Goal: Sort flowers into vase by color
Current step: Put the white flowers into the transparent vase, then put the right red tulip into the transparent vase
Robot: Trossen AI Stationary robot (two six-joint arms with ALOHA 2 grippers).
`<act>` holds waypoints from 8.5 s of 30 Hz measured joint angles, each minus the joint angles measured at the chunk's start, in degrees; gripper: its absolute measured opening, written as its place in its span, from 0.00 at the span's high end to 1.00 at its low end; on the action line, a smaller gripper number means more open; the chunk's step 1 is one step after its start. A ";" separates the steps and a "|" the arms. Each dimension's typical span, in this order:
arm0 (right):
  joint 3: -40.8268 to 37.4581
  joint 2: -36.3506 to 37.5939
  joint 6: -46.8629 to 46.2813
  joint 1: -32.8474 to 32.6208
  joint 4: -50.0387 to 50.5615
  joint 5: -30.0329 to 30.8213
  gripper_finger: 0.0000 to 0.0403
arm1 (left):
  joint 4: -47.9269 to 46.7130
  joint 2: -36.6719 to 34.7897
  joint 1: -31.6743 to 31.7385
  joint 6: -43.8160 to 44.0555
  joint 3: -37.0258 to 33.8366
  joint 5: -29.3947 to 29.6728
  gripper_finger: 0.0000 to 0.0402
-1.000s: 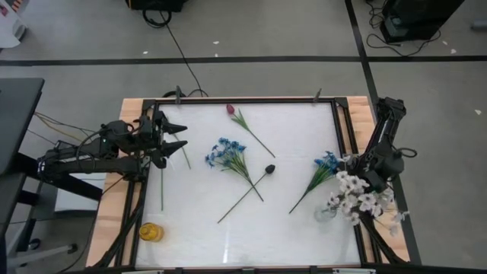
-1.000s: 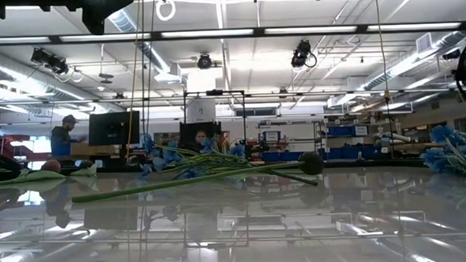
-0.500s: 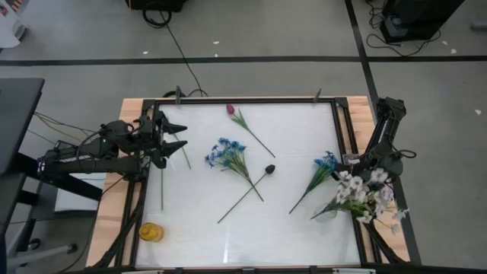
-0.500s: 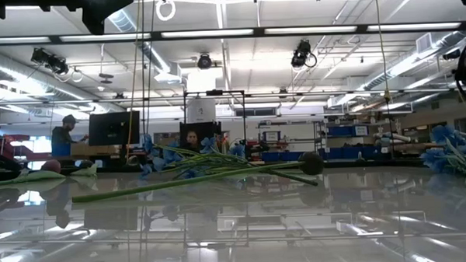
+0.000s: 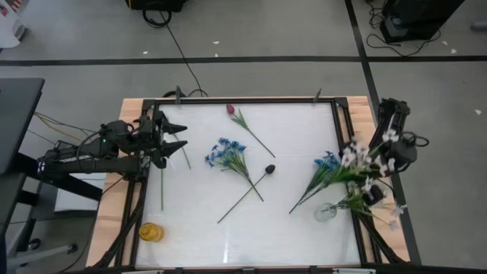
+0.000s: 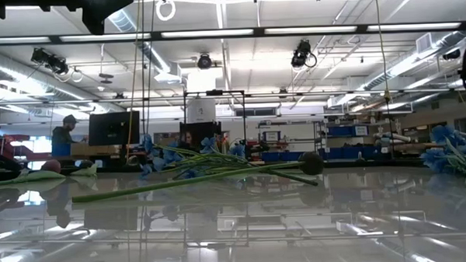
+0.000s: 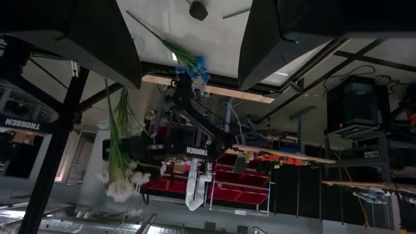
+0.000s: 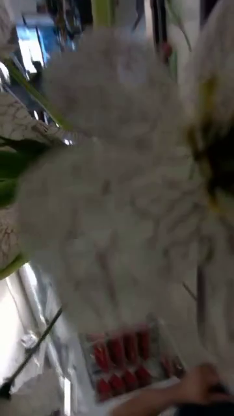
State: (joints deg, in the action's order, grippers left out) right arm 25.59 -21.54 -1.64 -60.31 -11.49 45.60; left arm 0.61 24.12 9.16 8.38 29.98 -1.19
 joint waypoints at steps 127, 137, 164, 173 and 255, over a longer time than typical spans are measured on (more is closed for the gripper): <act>27.45 -6.85 -54.60 1.68 68.91 -39.00 0.58 | 0.01 -0.02 0.00 0.00 0.01 0.00 0.35; 29.67 -8.37 -59.65 3.56 69.51 -50.06 0.50 | -0.01 -0.02 0.00 0.00 0.00 0.00 0.35; 44.69 -16.55 -44.88 9.15 59.21 5.75 0.53 | -0.01 -0.01 0.01 0.00 0.00 0.00 0.35; 44.67 -25.61 -38.88 23.05 46.93 -1.42 0.53 | 0.00 -0.01 0.01 0.00 0.00 0.00 0.35; 76.54 -109.52 -16.46 87.16 57.53 -45.74 0.75 | -0.01 -0.02 0.01 0.00 0.02 0.00 0.35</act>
State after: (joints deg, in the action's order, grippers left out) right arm 102.13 -131.07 -18.10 26.85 46.04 -0.14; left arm 0.60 24.10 9.17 8.38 30.00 -1.19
